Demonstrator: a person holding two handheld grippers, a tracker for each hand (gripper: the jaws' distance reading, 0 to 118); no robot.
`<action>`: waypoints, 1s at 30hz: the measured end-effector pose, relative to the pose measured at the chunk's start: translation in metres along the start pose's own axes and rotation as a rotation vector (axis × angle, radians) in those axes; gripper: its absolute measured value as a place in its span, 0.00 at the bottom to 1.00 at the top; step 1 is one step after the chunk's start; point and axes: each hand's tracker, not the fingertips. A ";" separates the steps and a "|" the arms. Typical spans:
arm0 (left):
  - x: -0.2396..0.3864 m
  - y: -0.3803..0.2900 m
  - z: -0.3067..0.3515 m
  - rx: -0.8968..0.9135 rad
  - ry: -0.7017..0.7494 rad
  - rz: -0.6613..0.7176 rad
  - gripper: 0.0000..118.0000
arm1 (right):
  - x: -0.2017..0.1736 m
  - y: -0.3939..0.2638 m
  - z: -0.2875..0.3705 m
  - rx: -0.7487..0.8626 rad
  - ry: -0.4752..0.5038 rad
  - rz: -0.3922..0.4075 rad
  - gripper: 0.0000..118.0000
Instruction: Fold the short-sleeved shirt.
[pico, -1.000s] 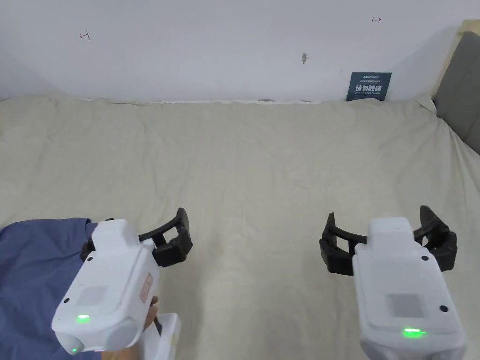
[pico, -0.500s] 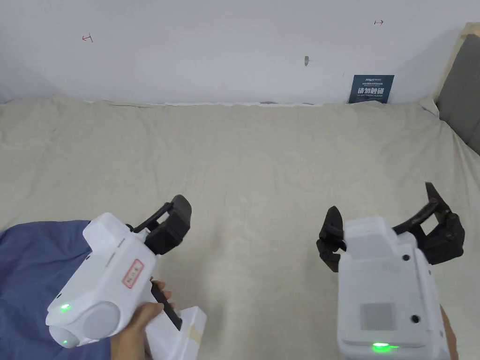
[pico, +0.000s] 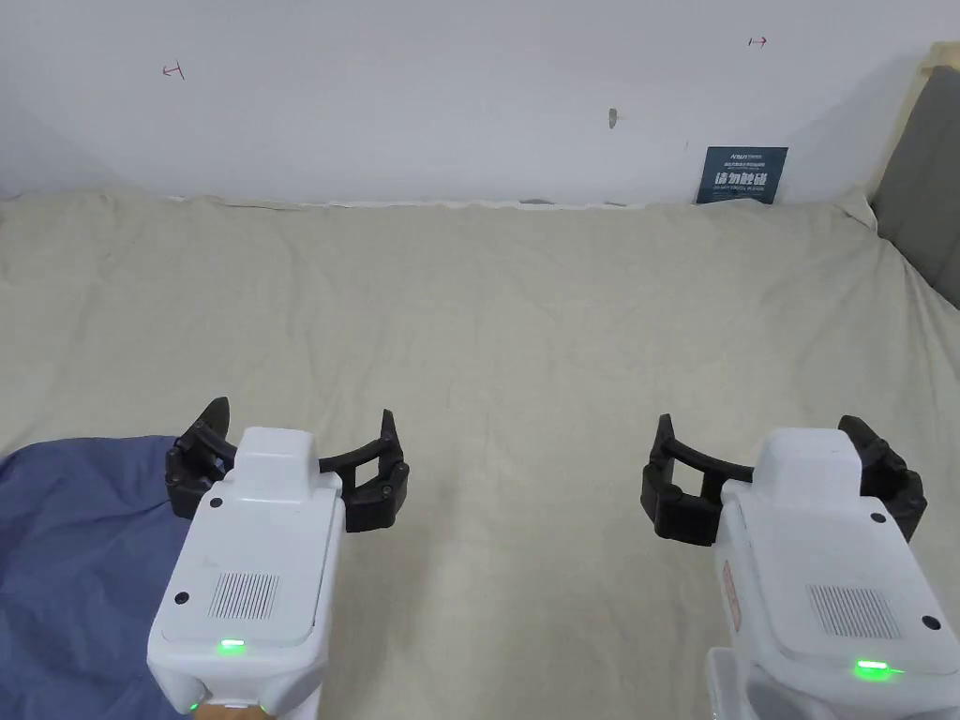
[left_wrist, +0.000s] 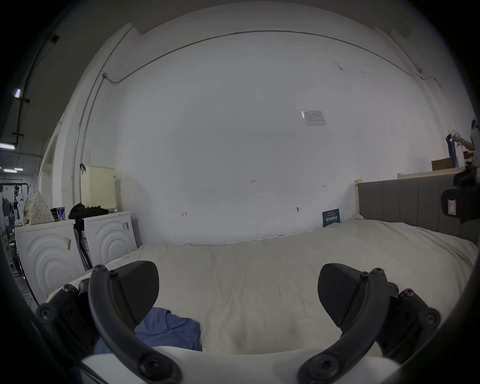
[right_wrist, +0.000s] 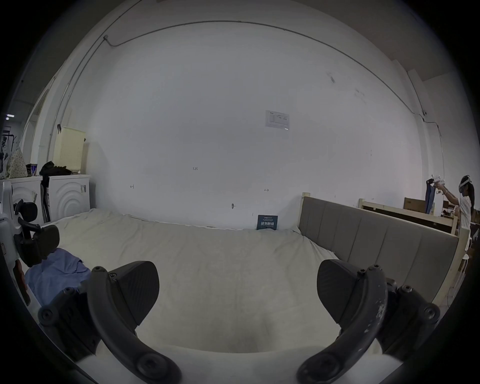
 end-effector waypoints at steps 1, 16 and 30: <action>-0.001 0.000 0.000 0.000 0.001 0.007 1.00 | 0.000 0.000 0.000 0.000 0.001 -0.001 1.00; -0.005 0.003 0.002 0.013 0.011 0.012 1.00 | -0.002 0.000 0.002 -0.012 0.010 -0.002 1.00; -0.011 0.005 0.002 0.003 0.028 0.044 1.00 | -0.001 0.003 0.003 -0.012 0.007 -0.008 1.00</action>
